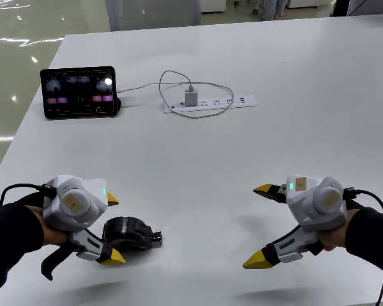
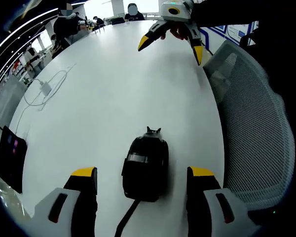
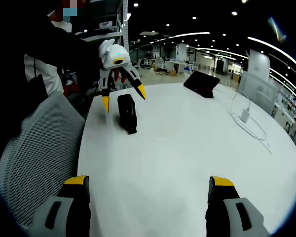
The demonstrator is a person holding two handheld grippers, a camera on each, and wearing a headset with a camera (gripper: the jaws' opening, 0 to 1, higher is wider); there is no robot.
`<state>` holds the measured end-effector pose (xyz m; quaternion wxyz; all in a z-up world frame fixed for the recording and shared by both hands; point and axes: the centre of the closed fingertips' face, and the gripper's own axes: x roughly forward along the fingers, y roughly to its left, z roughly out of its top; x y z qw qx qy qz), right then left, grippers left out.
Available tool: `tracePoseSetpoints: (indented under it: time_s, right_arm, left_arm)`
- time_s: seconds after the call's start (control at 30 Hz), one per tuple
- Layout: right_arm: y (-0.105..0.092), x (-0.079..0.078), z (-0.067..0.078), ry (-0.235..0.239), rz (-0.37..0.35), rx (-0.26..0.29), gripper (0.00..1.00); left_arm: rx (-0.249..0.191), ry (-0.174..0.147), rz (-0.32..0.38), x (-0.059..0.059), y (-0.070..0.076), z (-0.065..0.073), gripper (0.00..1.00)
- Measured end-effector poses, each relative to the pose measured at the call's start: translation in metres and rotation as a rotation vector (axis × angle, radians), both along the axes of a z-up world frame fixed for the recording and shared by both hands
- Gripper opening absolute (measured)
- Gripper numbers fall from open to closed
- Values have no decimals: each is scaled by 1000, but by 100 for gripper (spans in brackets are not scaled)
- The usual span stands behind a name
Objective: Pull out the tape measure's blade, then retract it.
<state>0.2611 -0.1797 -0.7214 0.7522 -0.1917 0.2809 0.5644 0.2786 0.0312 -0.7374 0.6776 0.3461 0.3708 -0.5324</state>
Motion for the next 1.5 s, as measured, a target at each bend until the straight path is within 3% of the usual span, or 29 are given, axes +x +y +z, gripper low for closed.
tracePoseSetpoints:
  time_s: [0.33,0.43,0.53,0.57,0.6,0.73,0.9,1.13,1.3,1.5]
  right_arm:
    - [34,7,-12,17,29,0,99]
    - [43,7,-15,19,47,-5,99]
    - [52,8,-15,22,59,0,99]
    - [55,8,-14,23,62,3,99]
    - [59,7,-14,25,68,4,99]
    - [69,5,-17,23,99,-7,91]
    - [82,6,-24,31,114,-15,89]
    - [102,3,-35,46,137,-32,69]
    - [121,2,-38,52,153,-33,63]
    - [144,-4,-45,44,204,-58,51]
  left_arm:
    - [30,21,-42,3,-10,-6,55]
    - [50,28,-55,3,-11,-7,43]
    - [59,45,-72,-1,-14,-8,36]
    - [65,64,-92,-7,-15,-10,33]
    - [74,28,-107,-2,-14,-10,32]
    - [93,25,-111,-3,-14,-10,32]
    - [92,17,-96,-2,-13,-11,31]
    - [83,18,-86,-3,-13,-12,31]
    - [120,12,-92,-3,-13,-14,31]
    - [113,12,-96,-3,-12,-14,31]
